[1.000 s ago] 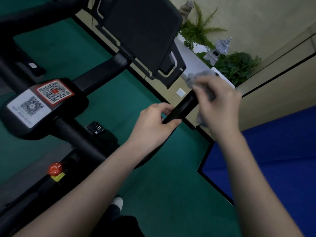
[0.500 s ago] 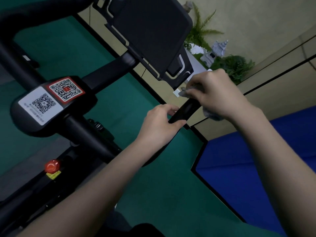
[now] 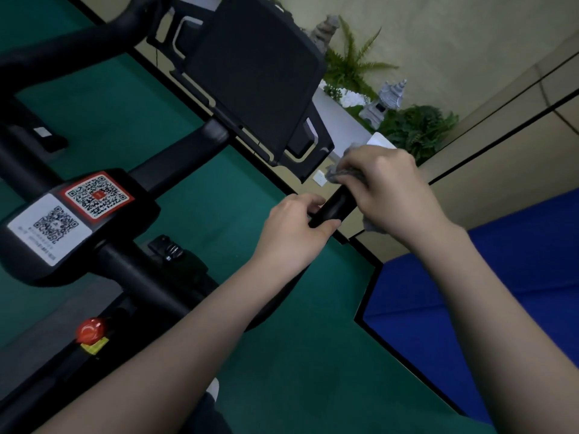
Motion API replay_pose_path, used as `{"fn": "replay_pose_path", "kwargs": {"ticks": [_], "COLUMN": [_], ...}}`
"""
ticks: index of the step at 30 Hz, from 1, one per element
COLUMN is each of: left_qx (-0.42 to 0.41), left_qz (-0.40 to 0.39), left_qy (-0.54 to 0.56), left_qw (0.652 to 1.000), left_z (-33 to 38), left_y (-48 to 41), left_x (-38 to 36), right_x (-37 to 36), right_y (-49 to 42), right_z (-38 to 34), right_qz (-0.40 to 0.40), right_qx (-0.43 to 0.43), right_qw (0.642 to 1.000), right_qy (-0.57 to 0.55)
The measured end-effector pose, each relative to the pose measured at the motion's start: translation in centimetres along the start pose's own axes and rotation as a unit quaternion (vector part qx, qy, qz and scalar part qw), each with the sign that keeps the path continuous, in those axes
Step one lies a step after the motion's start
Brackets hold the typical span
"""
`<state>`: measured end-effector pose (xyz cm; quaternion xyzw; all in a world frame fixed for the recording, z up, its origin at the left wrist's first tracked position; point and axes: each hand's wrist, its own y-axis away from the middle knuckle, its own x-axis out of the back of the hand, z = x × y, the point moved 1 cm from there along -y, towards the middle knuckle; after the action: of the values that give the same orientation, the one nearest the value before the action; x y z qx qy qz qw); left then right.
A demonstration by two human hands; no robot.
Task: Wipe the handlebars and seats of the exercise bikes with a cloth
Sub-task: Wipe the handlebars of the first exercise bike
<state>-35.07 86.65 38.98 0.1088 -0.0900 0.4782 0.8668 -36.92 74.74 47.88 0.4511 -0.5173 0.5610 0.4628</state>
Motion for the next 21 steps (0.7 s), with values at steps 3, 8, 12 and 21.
{"fn": "replay_pose_path", "kwargs": {"ticks": [3,8,12,21], "left_qx": [-0.017,-0.028,-0.032,-0.019], "left_qz": [0.0,0.023,0.041,0.045], "left_qy": [0.006,0.031,0.054,0.069], "left_qw": [1.0,0.999,0.997,0.996], "left_z": [0.7,0.9,0.6,0.2], "left_y": [-0.5,-1.0,-1.2,-1.2], "left_x": [-0.4,-0.9,-1.2,-1.3], "right_x": [0.0,-1.6,-5.1,-3.0], "right_y": [0.1,1.5,3.8,1.3], "right_z": [1.1,1.8,0.1,2.2], "right_qz": [0.078,0.262,0.398,0.386], "right_qx": [-0.019,-0.099,-0.134,-0.213], "right_qw": [0.997,0.954,0.891,0.86], "right_qy": [-0.015,-0.104,-0.172,-0.258]}}
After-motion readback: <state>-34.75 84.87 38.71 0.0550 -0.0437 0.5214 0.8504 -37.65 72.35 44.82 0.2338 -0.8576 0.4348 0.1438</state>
